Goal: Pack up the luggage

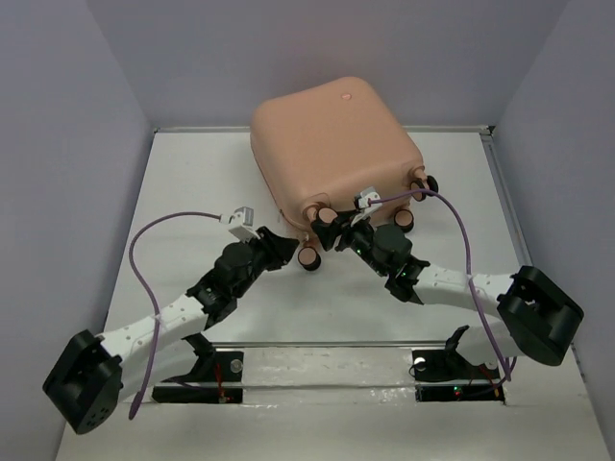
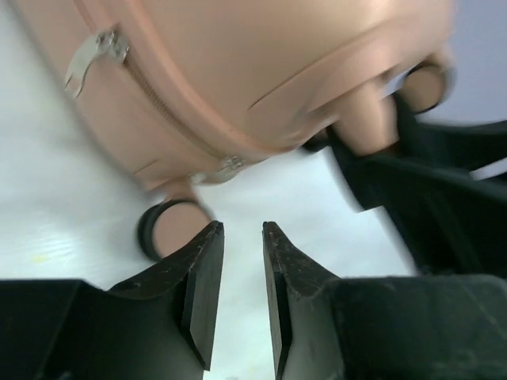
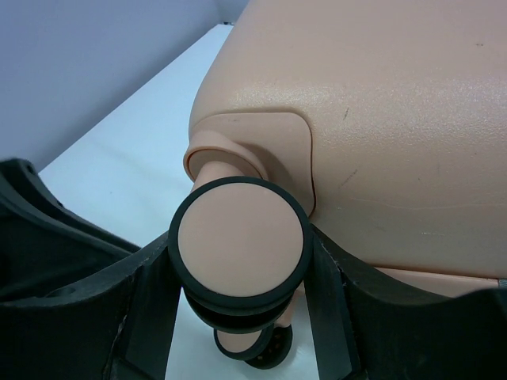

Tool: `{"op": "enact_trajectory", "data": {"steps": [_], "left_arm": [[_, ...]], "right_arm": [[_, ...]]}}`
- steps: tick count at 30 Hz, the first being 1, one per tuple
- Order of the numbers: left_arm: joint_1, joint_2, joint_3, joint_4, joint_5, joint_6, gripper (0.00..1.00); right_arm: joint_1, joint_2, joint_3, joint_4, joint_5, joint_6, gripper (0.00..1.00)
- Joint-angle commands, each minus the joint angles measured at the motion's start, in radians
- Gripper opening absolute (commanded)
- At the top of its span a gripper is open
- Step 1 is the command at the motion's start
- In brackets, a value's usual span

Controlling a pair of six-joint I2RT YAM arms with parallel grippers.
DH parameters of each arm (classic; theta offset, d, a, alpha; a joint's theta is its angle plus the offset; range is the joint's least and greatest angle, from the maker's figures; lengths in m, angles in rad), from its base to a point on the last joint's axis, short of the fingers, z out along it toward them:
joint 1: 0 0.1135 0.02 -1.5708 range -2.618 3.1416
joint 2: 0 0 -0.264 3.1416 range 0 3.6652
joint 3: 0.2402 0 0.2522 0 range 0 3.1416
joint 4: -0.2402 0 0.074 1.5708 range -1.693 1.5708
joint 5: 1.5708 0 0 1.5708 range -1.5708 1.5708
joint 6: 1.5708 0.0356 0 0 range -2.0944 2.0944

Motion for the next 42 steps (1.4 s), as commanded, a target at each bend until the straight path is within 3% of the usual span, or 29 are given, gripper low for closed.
{"op": "enact_trajectory", "data": {"steps": [1, 5, 12, 19, 25, 30, 31, 42], "left_arm": [[-0.059, 0.144, 0.044, 0.041, -0.095, 0.146, 0.37], [-0.123, 0.294, 0.113, 0.092, -0.141, 0.217, 0.39], [-0.146, 0.419, 0.207, 0.137, -0.208, 0.285, 0.61], [-0.148, 0.492, 0.245, 0.143, -0.290, 0.324, 0.59], [-0.163, 0.529, 0.279, 0.146, -0.359, 0.366, 0.48], [-0.165, 0.546, 0.292, 0.143, -0.398, 0.372, 0.21], [-0.165, 0.542, 0.290, 0.141, -0.408, 0.380, 0.07], [-0.145, 0.442, 0.203, -0.027, -0.564, 0.340, 0.06]], "right_arm": [[-0.023, -0.039, 0.051, 0.067, 0.070, -0.033, 0.07], [-0.023, -0.039, 0.056, 0.057, 0.059, -0.030, 0.07], [-0.023, -0.036, 0.069, 0.036, 0.042, -0.033, 0.07], [-0.023, -0.030, 0.069, 0.036, 0.027, -0.014, 0.07], [-0.023, -0.030, 0.063, 0.037, 0.019, -0.005, 0.07], [-0.023, -0.033, 0.051, 0.044, 0.023, -0.001, 0.07], [-0.023, -0.036, 0.048, 0.045, 0.025, -0.004, 0.07], [-0.023, -0.155, -0.009, -0.005, 0.062, -0.048, 0.07]]}}
